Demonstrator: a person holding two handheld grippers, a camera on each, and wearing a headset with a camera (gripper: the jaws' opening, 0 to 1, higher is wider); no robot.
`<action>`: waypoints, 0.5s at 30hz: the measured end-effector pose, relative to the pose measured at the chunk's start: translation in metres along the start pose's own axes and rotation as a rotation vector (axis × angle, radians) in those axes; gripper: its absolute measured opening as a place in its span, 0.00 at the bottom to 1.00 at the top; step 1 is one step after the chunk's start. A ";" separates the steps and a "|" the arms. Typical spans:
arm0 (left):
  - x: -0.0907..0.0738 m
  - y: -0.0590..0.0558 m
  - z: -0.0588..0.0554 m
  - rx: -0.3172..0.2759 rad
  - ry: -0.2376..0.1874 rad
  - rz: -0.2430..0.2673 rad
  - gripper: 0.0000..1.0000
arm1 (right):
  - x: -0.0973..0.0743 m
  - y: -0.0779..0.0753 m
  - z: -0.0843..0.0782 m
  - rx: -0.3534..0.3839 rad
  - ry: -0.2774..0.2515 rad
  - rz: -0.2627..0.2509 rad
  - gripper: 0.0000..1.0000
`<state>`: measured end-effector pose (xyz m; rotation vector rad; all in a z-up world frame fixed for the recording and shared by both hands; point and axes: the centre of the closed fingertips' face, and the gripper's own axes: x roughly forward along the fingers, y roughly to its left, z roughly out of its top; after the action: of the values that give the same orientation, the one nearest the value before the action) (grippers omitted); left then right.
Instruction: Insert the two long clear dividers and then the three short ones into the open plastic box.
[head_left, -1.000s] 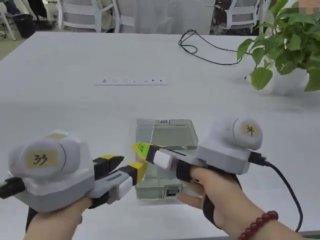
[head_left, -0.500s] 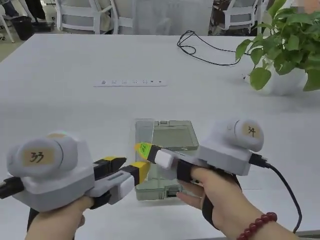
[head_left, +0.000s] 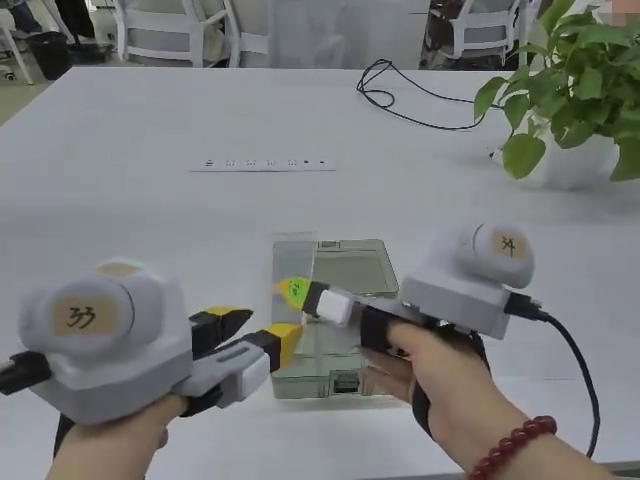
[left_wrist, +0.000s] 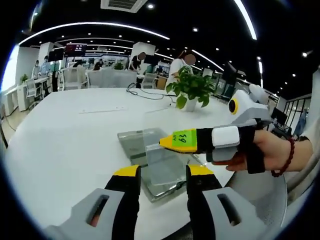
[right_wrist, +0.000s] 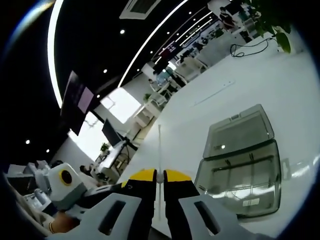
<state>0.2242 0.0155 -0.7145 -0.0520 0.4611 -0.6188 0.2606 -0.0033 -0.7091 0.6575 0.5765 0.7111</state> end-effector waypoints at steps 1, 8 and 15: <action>-0.001 0.000 0.000 0.006 0.001 -0.001 0.37 | -0.001 -0.002 0.002 0.009 -0.001 -0.008 0.06; -0.004 0.002 -0.006 0.111 0.021 -0.008 0.46 | -0.012 -0.024 0.007 0.036 0.066 -0.105 0.06; -0.001 -0.001 -0.014 0.131 0.031 -0.057 0.63 | -0.023 -0.047 0.004 0.069 0.160 -0.213 0.06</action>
<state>0.2166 0.0163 -0.7258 0.0694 0.4487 -0.7056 0.2680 -0.0486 -0.7335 0.5955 0.8092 0.5484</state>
